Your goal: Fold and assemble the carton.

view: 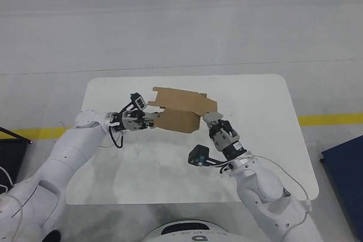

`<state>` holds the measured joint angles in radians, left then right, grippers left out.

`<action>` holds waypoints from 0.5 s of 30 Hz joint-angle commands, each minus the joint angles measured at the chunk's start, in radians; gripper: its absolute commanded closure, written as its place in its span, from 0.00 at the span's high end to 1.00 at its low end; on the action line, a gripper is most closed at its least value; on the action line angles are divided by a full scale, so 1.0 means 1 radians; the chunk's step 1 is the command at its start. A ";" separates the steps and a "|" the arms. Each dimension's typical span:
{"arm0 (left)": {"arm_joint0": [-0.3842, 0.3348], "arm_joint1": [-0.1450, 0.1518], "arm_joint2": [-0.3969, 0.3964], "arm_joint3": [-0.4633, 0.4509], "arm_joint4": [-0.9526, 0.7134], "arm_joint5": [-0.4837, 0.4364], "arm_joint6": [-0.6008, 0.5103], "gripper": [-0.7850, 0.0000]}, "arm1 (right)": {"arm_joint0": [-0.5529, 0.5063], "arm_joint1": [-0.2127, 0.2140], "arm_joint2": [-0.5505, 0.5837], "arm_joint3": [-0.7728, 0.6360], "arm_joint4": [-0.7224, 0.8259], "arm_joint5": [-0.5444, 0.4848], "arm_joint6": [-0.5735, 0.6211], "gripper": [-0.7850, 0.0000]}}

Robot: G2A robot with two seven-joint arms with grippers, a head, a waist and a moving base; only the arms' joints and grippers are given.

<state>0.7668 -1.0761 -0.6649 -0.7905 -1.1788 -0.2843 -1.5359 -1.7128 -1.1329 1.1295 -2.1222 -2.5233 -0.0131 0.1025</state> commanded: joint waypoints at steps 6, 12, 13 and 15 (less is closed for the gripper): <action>0.033 0.001 -0.023 -0.005 -0.085 0.017 0.000 0.00 | -0.041 0.001 0.062 0.001 0.156 -0.010 -0.030 1.00; 0.051 0.003 -0.047 0.003 -0.190 0.114 0.000 0.00 | -0.099 0.009 0.138 -0.005 0.416 -0.107 -0.195 1.00; 0.048 0.002 -0.046 0.006 -0.180 0.109 0.000 0.00 | -0.108 0.011 0.149 -0.005 0.450 -0.130 -0.218 1.00; 0.036 0.001 -0.040 0.007 -0.146 0.090 0.000 0.00 | -0.121 0.013 0.164 -0.005 0.528 -0.181 -0.253 1.00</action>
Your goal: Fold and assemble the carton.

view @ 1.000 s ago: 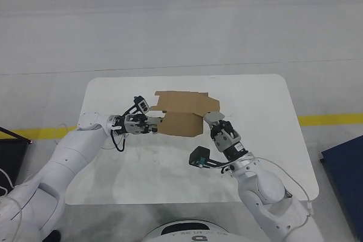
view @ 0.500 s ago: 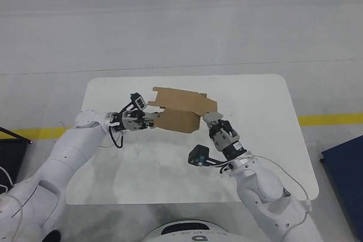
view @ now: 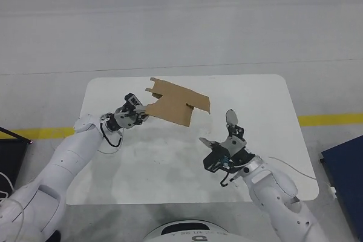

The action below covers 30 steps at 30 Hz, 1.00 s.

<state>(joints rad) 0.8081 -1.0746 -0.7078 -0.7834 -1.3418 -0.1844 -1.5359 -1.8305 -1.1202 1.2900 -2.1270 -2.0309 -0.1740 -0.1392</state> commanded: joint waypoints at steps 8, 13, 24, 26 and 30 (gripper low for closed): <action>-0.030 -0.004 0.019 -0.057 0.036 -0.005 0.000 0.00 | 0.027 -0.001 -0.095 0.059 0.036 -0.145 -0.013 0.86; -0.035 -0.003 0.023 -0.068 0.043 0.003 0.000 0.00 | 0.060 -0.007 -0.139 0.095 0.031 -0.136 0.007 0.82; -0.060 -0.007 0.062 -0.036 0.152 -0.090 0.000 0.00 | 0.070 -0.033 -0.209 0.060 0.074 0.126 0.034 1.00; -0.071 -0.009 0.062 -0.026 0.169 -0.100 0.000 0.00 | 0.082 -0.036 -0.230 0.065 0.058 0.120 0.046 1.00; -0.111 -0.007 0.045 -0.016 0.308 -0.125 0.026 0.00 | 0.115 -0.042 -0.280 0.077 0.002 0.103 0.083 1.00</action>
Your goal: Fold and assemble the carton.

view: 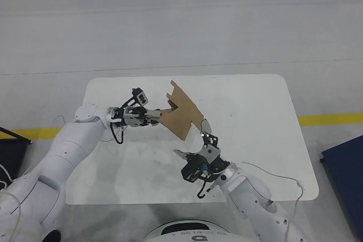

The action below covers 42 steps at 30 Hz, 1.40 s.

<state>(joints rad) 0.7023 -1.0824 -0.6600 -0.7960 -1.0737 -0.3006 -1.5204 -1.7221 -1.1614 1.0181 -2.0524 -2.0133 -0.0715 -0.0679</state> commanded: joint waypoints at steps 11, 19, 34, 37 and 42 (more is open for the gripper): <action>-0.103 0.080 -0.027 -0.273 0.987 -0.176 0.363 0.00 | 0.111 -0.042 -0.132 0.056 -0.114 0.108 0.191 1.00; 0.116 0.194 -0.230 -0.702 1.229 -0.140 0.475 0.00 | 0.082 -0.049 0.000 -0.037 -0.066 0.326 0.304 1.00; 0.387 0.287 -0.469 -1.005 1.130 -0.290 0.373 0.00 | 0.084 -0.066 0.030 -0.066 -0.141 0.326 0.388 1.00; 0.407 0.293 -0.492 -1.029 1.126 -0.290 0.381 0.00 | 0.087 -0.069 0.005 -0.058 -0.147 0.267 0.369 1.00; 0.434 0.300 -0.521 -1.059 1.145 -0.284 0.409 0.00 | 0.096 -0.070 -0.031 -0.044 -0.170 0.158 0.340 1.00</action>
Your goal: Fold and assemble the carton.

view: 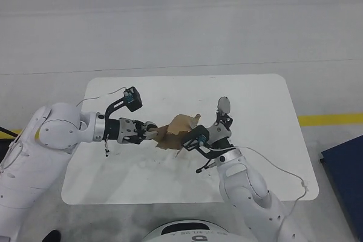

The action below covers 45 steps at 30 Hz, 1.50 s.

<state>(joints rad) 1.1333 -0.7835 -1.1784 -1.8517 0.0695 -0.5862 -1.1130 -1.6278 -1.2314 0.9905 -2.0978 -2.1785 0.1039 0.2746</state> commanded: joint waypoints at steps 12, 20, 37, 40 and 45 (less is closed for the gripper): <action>0.061 0.003 -0.047 -0.020 0.061 0.000 0.157 0.00 | -0.030 -0.001 0.023 -0.018 0.044 -0.050 -0.049 1.00; 0.096 0.005 -0.077 -0.029 0.087 -0.026 0.228 0.00 | -0.059 0.001 0.060 -0.025 0.062 -0.054 -0.070 1.00; 0.057 -0.012 -0.028 0.058 0.004 -0.009 0.263 0.00 | -0.177 0.011 0.275 -0.125 0.500 -0.142 -0.116 1.00; 0.022 -0.019 -0.006 0.092 -0.028 -0.006 0.259 0.00 | -0.190 0.016 0.317 -0.133 0.518 -0.179 -0.122 1.00; -0.029 -0.031 0.025 0.135 -0.044 -0.002 0.264 0.00 | -0.190 0.016 0.317 -0.133 0.518 -0.179 -0.122 1.00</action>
<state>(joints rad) 1.1117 -0.8128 -1.1586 -1.7243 0.0260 -0.5884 -0.8532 -1.8178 -1.2150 1.3075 -2.2303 -1.6609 -0.0745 0.1524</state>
